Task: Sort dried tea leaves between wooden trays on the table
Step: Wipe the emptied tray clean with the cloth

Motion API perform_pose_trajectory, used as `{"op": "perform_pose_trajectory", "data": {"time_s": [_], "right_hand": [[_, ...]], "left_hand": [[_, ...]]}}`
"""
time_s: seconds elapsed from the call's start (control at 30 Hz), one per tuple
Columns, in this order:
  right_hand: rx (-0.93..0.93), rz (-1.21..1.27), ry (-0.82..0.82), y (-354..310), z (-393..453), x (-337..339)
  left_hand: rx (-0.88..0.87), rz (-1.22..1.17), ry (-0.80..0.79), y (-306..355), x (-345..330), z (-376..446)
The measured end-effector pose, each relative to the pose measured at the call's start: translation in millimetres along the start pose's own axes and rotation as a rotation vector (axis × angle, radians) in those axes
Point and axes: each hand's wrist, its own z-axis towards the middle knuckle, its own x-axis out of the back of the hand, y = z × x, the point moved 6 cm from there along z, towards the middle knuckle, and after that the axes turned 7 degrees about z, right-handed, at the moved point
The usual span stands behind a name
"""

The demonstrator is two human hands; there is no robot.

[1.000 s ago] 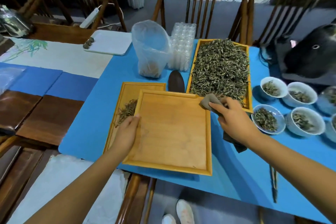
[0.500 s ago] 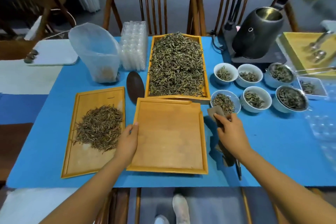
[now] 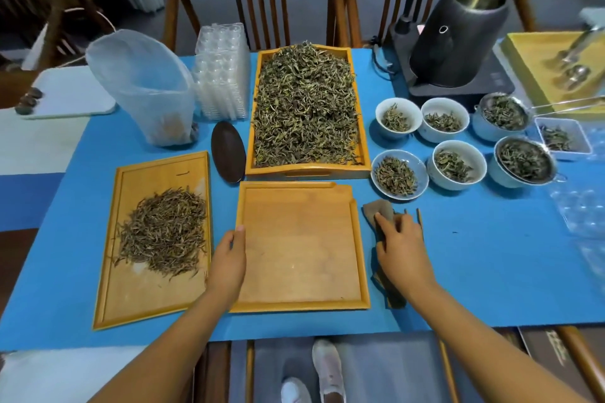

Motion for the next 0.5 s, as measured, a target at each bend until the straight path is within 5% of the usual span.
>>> {"op": "perform_pose_trajectory", "data": {"time_s": [0.5], "right_hand": [[0.024, -0.07, 0.001, 3.1, 1.8, -5.0]], "left_hand": [[-0.101, 0.235, 0.186, 7.0, 1.3, -7.1]]}}
